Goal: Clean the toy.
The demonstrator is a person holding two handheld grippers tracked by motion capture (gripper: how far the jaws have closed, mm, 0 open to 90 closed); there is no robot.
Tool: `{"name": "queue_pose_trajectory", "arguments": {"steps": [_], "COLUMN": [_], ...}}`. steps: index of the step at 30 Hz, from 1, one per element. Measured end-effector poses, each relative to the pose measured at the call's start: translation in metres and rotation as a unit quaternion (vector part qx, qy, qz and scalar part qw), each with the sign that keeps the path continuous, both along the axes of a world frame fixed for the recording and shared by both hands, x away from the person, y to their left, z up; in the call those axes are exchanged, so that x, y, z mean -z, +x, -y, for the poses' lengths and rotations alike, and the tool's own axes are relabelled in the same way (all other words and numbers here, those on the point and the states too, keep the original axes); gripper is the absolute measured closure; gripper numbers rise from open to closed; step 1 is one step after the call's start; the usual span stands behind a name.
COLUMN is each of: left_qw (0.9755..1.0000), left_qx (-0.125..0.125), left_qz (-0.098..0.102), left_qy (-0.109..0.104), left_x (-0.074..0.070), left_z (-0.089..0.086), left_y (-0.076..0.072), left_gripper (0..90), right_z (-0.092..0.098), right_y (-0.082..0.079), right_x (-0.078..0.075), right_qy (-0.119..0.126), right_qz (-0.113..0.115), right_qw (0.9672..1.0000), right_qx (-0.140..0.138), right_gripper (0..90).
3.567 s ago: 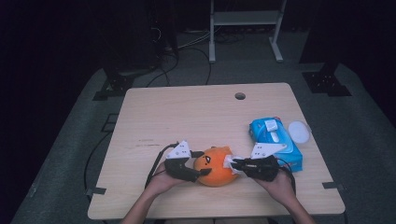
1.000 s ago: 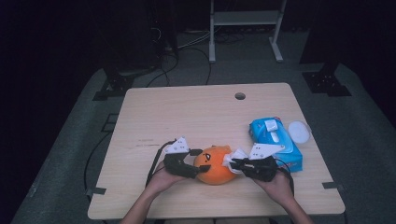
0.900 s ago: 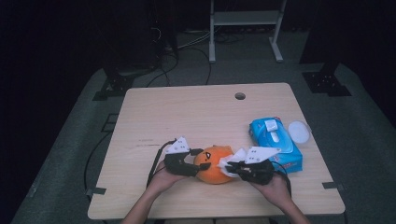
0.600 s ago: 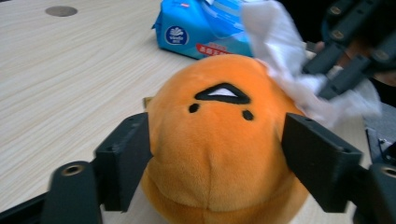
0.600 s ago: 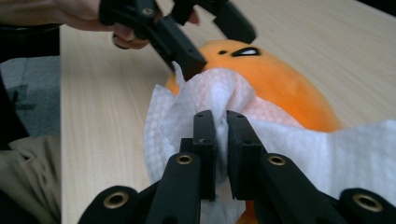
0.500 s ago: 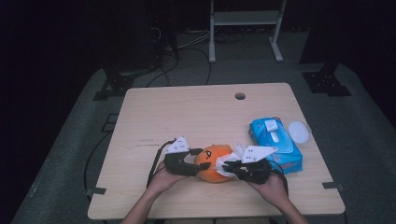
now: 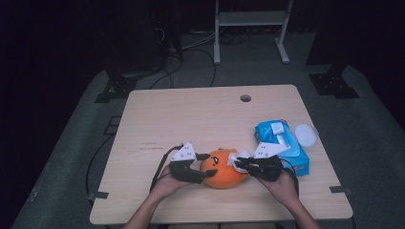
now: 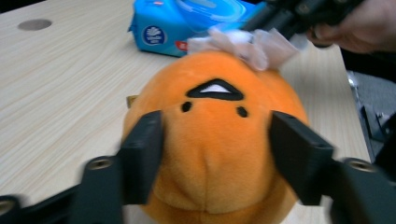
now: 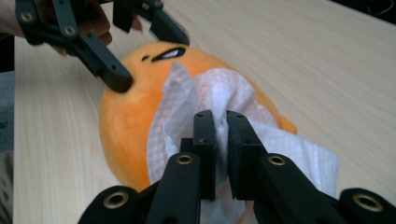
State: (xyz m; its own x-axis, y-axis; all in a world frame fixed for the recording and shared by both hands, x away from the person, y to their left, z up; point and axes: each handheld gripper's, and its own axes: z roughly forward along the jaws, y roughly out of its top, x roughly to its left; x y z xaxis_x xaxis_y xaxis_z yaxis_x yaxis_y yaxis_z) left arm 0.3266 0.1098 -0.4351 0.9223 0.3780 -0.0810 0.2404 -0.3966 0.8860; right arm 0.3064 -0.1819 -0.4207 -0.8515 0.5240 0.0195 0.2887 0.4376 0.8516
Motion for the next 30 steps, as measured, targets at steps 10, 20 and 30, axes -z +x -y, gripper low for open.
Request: {"name": "queue_pose_trajectory", "arguments": {"steps": [10, 20, 30], "left_qw": [0.9998, 0.9996, 0.9999], "left_qx": [-0.012, 0.007, -0.004], "left_qz": [-0.015, 0.025, 0.006], "left_qy": [-0.008, -0.008, 0.008], "left_x": [0.002, -0.005, 0.005], "left_z": [-0.007, -0.003, -0.008], "left_y": [0.005, -0.001, 0.001], "left_gripper": [35.6, 27.4, 37.3], "right_z": [-0.018, -0.035, -0.007], "right_y": [-0.022, -0.019, -0.01], "right_x": [-0.001, -0.003, 0.001], "right_qy": [-0.019, -0.016, -0.008], "right_qz": [0.013, 0.024, 0.011], "right_qw": [0.9991, 0.998, 0.9998], "right_qx": [-0.036, -0.057, -0.015], "right_gripper": [82.3, 82.4, 82.4]}}
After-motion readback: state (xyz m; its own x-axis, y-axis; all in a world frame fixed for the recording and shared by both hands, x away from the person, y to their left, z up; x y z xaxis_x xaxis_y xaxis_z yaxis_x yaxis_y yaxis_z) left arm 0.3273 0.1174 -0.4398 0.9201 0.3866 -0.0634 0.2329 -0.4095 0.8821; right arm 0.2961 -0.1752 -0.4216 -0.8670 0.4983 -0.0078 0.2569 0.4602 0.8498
